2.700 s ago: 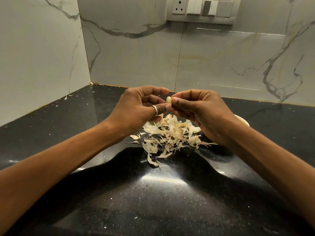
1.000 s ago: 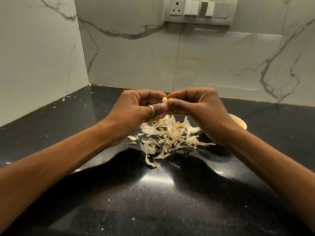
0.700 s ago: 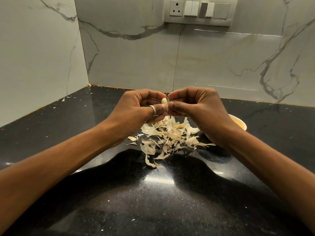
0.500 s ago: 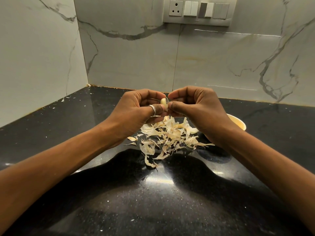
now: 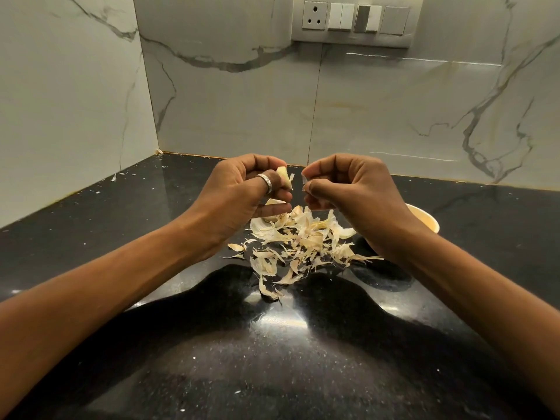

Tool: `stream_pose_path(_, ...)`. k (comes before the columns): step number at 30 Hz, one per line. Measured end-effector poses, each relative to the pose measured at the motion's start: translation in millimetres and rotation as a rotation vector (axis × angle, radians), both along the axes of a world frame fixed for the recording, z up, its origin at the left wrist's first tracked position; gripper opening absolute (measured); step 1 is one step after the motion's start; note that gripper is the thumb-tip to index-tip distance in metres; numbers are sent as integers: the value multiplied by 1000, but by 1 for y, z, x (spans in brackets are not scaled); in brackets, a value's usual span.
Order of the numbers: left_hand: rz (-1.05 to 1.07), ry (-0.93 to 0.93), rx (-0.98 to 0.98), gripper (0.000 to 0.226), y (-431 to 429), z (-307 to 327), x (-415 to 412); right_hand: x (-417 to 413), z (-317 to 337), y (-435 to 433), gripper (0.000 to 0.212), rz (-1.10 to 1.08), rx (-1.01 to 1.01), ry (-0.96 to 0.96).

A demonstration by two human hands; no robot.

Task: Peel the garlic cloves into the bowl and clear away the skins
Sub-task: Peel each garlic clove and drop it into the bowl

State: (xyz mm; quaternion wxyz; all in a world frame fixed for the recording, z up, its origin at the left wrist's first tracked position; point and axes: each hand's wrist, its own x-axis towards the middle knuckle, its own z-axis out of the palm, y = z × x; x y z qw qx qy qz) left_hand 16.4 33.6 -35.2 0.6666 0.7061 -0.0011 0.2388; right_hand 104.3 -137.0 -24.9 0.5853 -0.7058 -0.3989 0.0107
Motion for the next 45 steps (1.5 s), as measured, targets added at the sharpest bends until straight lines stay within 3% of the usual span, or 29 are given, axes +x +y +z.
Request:
stream_pose_path(7, -14, 8, 13, 17, -1, 0, 0, 1, 0, 1, 5, -10, -29, -2)
stream_pose_path(14, -23, 9, 20, 18, -2, 1, -1, -2, 0, 1, 28, 86, -29, -51)
stream_pose_path(26, -105, -2, -25, 21, 0, 2, -2, 1, 2, -1, 14, 72, -40, -82)
stream_pose_path(40, -201, 30, -101, 38, 5, 3, 0, 1, 5, -3, 13, 138, -70, -87)
stream_pose_path(45, -200, 36, -95, 33, 5, 3, 1, 1, 4, -3, 12, 138, -91, -108)
